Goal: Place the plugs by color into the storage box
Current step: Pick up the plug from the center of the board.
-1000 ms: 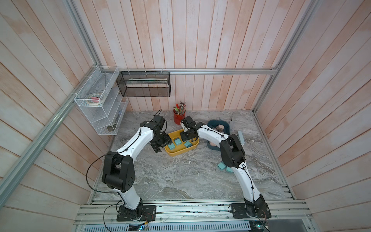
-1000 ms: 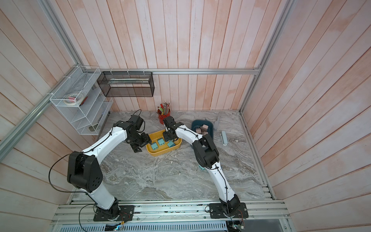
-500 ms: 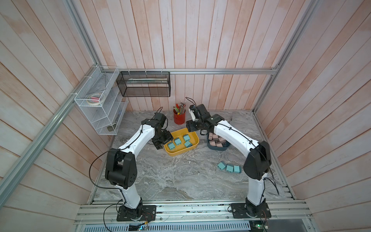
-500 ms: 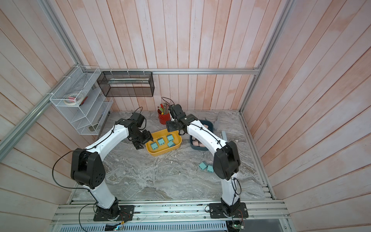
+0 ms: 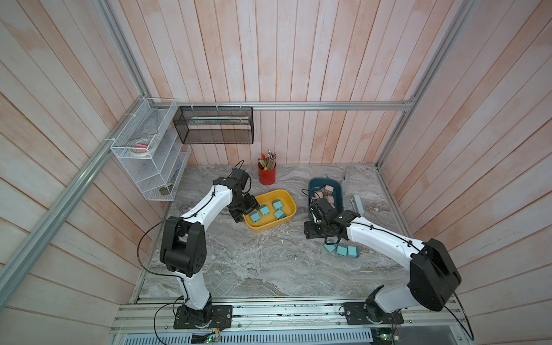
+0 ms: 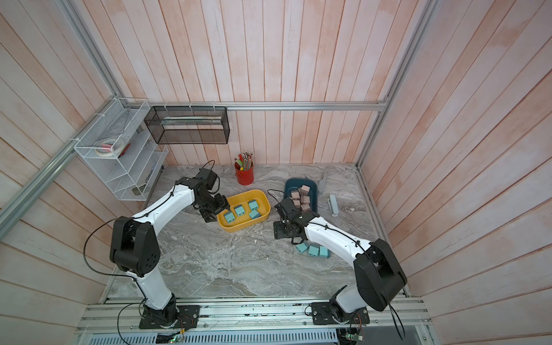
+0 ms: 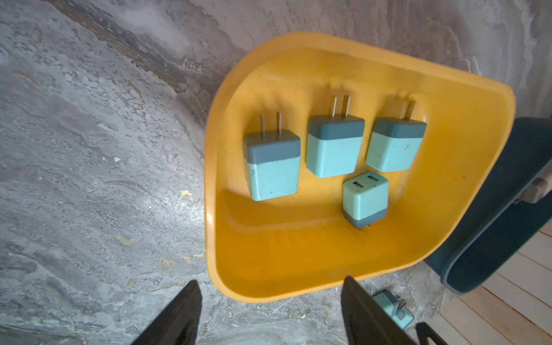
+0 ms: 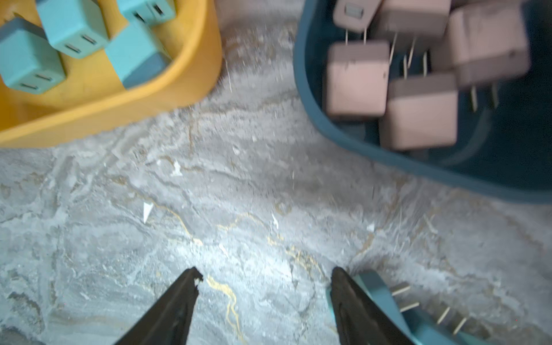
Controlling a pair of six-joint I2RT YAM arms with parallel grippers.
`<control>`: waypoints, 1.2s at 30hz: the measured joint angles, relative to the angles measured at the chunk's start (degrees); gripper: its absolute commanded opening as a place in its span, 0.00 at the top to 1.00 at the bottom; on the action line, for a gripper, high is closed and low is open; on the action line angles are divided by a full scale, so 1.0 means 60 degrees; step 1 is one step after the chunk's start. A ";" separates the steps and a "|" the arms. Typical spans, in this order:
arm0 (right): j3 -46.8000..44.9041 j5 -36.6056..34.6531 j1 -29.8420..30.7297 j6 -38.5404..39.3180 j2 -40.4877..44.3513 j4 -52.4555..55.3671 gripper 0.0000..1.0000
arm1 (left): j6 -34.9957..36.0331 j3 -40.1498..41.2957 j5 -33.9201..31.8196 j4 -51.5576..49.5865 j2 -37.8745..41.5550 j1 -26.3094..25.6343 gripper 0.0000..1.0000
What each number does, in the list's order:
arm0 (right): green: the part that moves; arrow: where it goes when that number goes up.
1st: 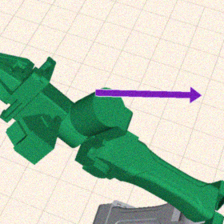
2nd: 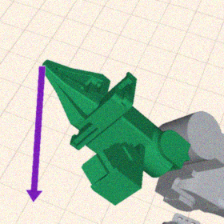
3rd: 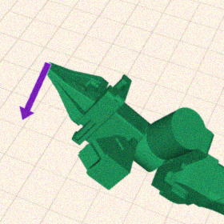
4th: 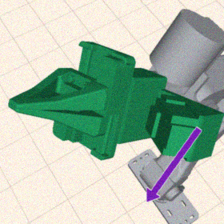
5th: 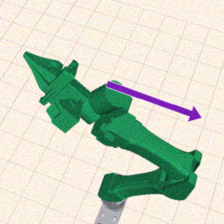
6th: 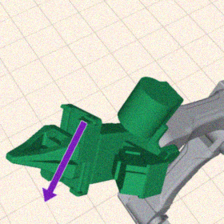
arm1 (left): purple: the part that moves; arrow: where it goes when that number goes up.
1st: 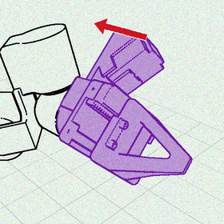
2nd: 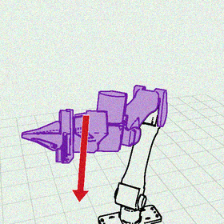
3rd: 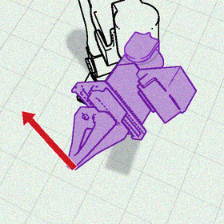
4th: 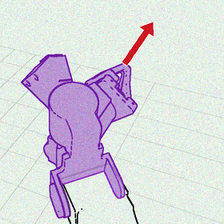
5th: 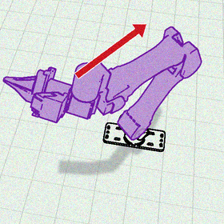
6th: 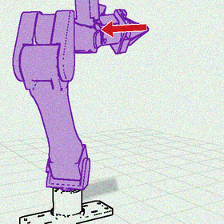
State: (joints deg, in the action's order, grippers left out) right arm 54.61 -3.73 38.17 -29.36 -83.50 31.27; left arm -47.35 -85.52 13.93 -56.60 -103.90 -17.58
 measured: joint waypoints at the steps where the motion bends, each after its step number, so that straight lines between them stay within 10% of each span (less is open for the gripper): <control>1: -0.0273 0.0149 -0.0066 -0.0182 0.0102 -0.0033 0.25 | 0.0004 0.0000 0.0018 0.0011 -0.0007 0.0000 0.24; 36: -0.1282 0.1606 -0.1650 -0.2433 0.1173 0.1158 0.22 | 0.0029 -0.0193 0.0138 0.0117 -0.0608 -0.0415 0.24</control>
State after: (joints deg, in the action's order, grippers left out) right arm 46.92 5.91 28.27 -43.97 -76.47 38.22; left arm -47.18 -86.67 14.76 -55.90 -107.55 -20.08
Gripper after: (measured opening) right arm 0.779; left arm 0.758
